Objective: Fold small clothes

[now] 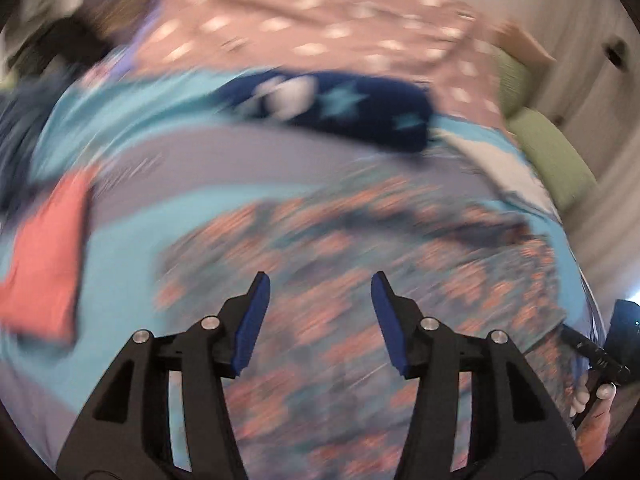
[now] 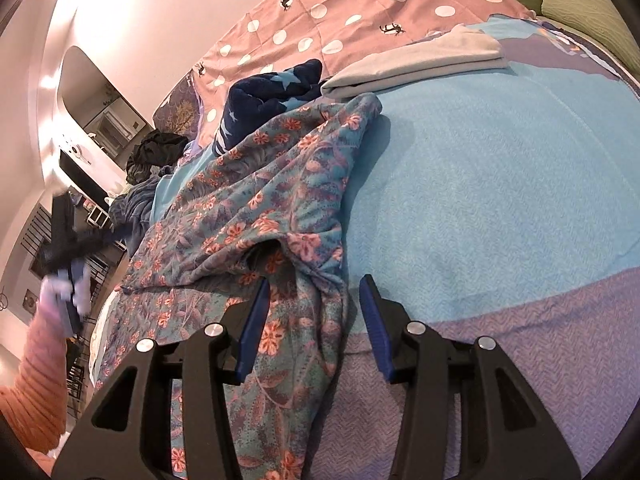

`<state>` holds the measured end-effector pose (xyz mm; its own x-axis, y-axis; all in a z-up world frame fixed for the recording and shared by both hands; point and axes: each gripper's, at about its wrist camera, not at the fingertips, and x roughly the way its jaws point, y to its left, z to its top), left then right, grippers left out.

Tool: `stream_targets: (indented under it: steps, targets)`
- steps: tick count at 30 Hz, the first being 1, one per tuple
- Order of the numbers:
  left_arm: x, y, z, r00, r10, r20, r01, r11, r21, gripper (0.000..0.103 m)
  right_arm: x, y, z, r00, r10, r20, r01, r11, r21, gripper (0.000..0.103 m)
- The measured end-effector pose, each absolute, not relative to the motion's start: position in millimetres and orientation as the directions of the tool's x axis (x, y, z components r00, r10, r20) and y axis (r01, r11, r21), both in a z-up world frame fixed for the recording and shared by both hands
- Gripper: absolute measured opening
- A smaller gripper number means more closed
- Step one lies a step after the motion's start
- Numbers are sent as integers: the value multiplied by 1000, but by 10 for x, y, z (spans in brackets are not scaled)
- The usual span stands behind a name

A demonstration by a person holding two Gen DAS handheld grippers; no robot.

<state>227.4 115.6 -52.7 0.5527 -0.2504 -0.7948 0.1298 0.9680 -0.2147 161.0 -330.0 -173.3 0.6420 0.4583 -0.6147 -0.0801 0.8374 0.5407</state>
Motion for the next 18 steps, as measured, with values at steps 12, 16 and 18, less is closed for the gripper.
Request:
stream_targets:
  steps: [12,16,18]
  targets:
    - [2277,1197,-912,502,-341,-795,192,940,-282,48,1624,-3218,-1719,639,422,-643,-74,866,494,47]
    - [2364,994,-1026,482,-337,-809,228,939,-256,6,1637,-3157,-1693,634,388,-669,-68,890,451,47]
    - [2292,1038,-777,528,-416,-740,243,909,-338,5,1637,-3087,-1629,640,324,-697,-48,922,385,47]
